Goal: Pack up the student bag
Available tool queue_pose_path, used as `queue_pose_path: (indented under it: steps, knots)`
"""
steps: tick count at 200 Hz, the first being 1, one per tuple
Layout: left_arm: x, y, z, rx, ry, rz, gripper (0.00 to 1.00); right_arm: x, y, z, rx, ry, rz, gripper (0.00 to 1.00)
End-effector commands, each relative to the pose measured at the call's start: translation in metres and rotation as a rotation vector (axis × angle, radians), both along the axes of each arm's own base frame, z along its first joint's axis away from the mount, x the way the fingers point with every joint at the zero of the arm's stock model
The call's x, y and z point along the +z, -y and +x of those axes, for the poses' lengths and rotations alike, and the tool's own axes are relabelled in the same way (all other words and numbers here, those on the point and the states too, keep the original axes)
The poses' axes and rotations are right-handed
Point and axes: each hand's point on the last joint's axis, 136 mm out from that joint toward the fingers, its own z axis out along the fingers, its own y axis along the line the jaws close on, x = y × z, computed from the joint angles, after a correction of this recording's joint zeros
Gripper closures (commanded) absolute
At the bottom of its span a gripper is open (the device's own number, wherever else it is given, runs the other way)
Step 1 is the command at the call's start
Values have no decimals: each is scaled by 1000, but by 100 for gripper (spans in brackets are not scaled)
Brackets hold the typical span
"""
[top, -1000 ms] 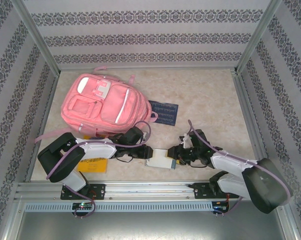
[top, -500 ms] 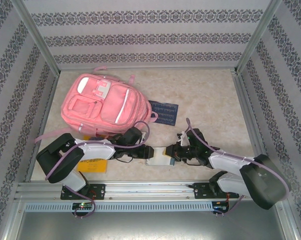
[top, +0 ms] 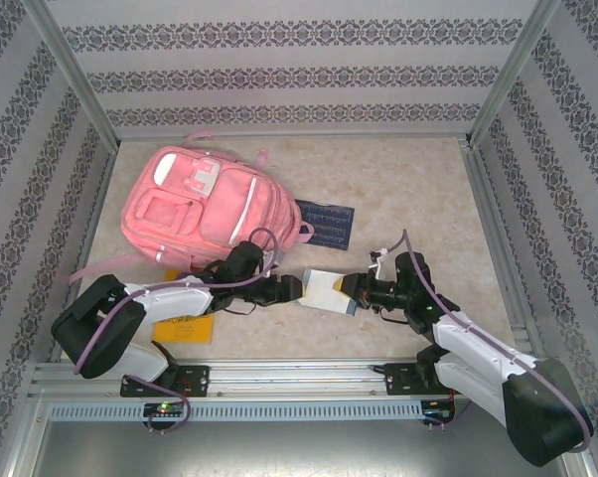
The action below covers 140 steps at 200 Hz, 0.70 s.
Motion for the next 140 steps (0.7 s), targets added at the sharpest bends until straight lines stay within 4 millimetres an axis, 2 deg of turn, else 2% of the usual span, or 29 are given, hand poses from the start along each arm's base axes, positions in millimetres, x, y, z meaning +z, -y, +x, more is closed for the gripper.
queue_pose_path:
  steps: [1,34,69,102,118,140]
  knots:
    - [31,16,3,-16,-15,-201,34,24,-6,-6,52,48,86,100]
    - [48,25,4,-32,-20,-311,41,31,-2,-5,28,64,106,100]
    - [57,30,4,-40,-26,-394,55,33,4,-1,-17,66,131,100]
    - [60,31,5,-34,-34,-445,75,32,6,0,-31,58,137,100]
    - [61,28,9,-14,-32,-460,85,32,8,1,-49,53,139,89]
    - [61,23,13,17,-24,-469,90,33,10,2,-74,56,154,73]
